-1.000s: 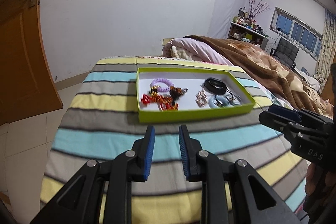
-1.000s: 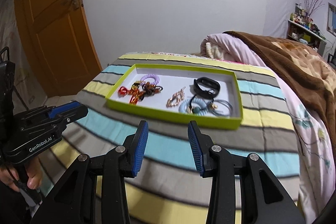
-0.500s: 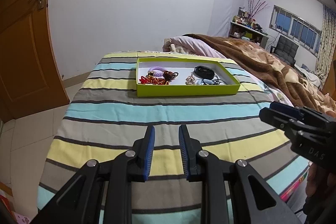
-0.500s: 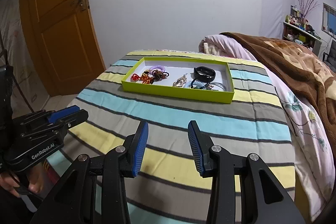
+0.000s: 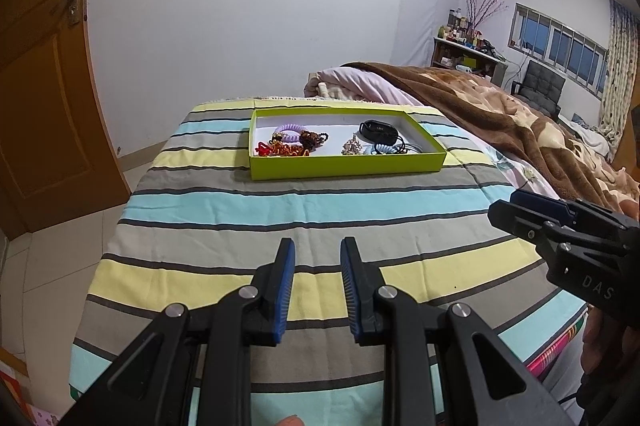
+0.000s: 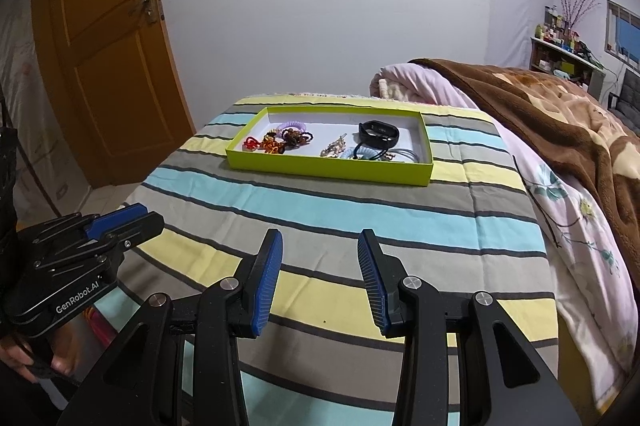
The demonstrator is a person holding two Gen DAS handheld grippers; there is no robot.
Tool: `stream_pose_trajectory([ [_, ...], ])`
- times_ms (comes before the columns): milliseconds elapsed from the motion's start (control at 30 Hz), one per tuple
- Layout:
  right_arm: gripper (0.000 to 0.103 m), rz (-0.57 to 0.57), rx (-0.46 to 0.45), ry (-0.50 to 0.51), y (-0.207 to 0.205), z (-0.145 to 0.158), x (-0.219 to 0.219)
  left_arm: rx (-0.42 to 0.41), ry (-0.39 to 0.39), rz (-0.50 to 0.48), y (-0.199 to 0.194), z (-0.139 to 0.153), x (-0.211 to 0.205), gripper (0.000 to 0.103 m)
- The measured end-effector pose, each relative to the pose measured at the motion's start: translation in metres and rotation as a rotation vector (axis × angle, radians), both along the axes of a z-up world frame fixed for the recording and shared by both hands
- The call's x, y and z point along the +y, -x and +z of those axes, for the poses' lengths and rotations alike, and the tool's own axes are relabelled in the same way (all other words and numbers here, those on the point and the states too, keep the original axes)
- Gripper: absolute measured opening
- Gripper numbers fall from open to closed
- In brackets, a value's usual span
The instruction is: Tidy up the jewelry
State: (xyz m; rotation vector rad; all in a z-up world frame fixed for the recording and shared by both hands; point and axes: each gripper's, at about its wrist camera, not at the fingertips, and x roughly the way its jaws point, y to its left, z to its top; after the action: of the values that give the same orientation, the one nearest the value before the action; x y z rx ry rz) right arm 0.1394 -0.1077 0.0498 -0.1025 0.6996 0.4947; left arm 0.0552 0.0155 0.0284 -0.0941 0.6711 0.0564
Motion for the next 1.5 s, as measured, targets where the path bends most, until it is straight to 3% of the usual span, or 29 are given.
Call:
stream_pose_trajectory([
  [867,0.04,0.003,0.009,0.009,-0.0012,-0.0039,0.0018,0.011,0.018,0.021,-0.0038,-0.0029,0.0042,0.025],
  [1500,0.04,0.0,0.009,0.013,-0.0016,-0.0036,0.001,-0.003,-0.019,0.053,-0.0039,-0.0049,0.0009,0.025],
])
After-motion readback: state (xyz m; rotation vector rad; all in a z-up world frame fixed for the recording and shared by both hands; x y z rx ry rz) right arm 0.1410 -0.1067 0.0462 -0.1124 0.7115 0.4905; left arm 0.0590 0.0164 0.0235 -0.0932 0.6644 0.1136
